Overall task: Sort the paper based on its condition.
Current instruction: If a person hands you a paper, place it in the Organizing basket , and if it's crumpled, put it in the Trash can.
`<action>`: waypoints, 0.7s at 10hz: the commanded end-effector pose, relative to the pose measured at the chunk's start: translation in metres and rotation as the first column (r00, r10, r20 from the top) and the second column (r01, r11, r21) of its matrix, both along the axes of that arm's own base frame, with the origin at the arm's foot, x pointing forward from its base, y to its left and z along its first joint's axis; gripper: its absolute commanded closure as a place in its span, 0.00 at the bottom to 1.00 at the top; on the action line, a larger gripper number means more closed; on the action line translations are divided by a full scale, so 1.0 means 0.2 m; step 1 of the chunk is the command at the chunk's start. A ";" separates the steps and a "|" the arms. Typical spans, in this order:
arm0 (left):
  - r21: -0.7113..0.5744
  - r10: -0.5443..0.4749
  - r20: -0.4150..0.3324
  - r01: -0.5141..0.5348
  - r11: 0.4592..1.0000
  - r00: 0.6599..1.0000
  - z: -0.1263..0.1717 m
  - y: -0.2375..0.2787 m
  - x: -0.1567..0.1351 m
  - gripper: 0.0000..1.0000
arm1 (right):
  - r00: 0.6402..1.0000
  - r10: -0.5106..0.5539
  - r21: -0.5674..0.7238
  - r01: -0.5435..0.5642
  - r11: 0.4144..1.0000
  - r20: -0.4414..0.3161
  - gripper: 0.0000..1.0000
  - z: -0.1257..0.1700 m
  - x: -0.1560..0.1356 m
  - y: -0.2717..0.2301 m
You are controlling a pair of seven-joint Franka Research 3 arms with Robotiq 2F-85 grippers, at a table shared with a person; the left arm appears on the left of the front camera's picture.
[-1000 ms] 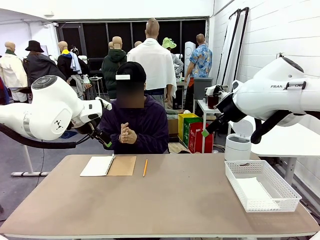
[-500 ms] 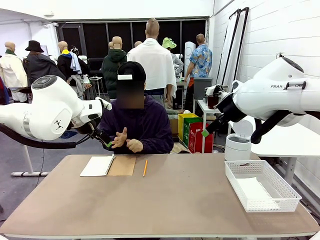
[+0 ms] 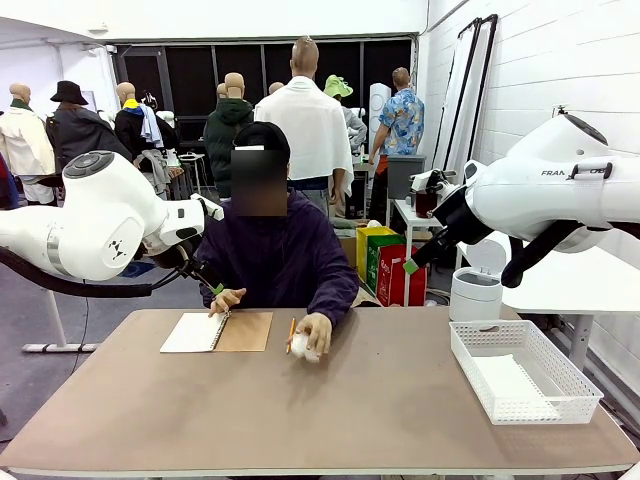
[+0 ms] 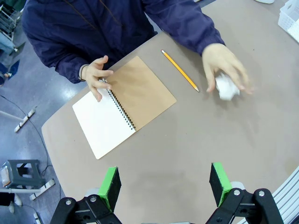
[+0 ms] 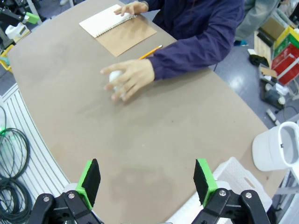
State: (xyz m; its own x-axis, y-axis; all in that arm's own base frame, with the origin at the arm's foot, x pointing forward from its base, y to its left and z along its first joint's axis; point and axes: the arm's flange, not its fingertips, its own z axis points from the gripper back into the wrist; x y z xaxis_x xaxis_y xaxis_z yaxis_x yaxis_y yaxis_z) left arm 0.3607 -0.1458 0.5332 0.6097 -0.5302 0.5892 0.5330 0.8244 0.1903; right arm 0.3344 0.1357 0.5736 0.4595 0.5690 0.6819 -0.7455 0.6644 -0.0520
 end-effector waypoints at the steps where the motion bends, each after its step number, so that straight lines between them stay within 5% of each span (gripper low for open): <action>1: -0.001 0.002 -0.003 -0.002 1.000 1.000 0.00 0.00 0.01 0.00 | 1.000 -0.003 -0.003 0.003 1.000 0.000 0.00 0.00 0.00 0.00; 7: -0.001 0.002 -0.003 -0.002 1.000 1.000 0.00 0.00 0.01 0.00 | 1.000 -0.003 -0.003 0.003 1.000 0.000 0.00 0.00 0.00 0.00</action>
